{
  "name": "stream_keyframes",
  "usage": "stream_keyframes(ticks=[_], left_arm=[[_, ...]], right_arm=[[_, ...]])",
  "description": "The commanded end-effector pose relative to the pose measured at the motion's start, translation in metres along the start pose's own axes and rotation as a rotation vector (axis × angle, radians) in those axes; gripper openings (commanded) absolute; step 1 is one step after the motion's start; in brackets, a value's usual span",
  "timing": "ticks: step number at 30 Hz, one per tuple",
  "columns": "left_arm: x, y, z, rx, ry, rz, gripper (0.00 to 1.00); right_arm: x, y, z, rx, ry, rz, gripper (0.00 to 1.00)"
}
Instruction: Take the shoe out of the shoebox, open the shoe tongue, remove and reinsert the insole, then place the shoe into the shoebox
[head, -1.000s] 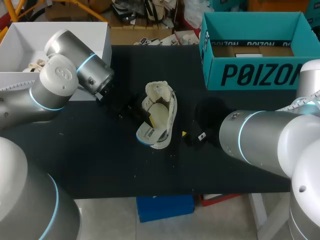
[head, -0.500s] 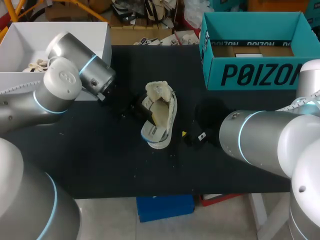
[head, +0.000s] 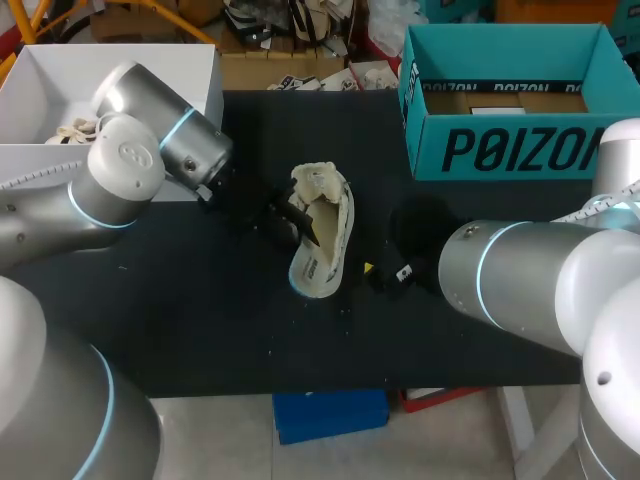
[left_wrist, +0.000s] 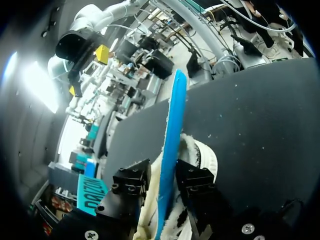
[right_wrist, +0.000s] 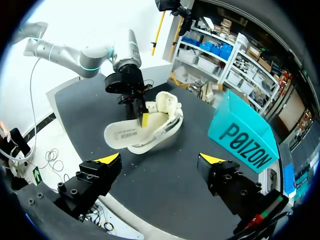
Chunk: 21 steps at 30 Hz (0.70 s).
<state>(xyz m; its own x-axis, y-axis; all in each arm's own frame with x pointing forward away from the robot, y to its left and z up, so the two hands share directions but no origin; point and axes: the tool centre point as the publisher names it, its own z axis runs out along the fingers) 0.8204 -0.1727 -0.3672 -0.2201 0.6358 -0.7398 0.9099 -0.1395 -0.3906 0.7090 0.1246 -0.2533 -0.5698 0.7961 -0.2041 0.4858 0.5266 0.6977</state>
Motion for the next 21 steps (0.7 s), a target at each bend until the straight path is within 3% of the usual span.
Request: stream_keyframes(ticks=[1, 13, 16, 21], left_arm=[[0.001, -0.013, -0.007, -0.01, 0.003, 0.008, 0.31], [0.011, -0.038, -0.007, 0.037, 0.046, 0.03, 0.27], [0.013, -0.04, -0.004, 0.045, 0.059, 0.031, 0.21], [0.012, -0.04, -0.002, 0.052, 0.067, 0.035, 0.19]], right_arm=[[0.003, -0.006, -0.006, -0.015, -0.004, 0.001, 1.0], [0.003, -0.006, -0.006, -0.015, -0.004, 0.001, 1.0], [0.003, -0.006, -0.006, -0.015, -0.004, 0.001, 1.0], [0.003, -0.006, -0.006, -0.015, -0.004, 0.001, 1.0]])
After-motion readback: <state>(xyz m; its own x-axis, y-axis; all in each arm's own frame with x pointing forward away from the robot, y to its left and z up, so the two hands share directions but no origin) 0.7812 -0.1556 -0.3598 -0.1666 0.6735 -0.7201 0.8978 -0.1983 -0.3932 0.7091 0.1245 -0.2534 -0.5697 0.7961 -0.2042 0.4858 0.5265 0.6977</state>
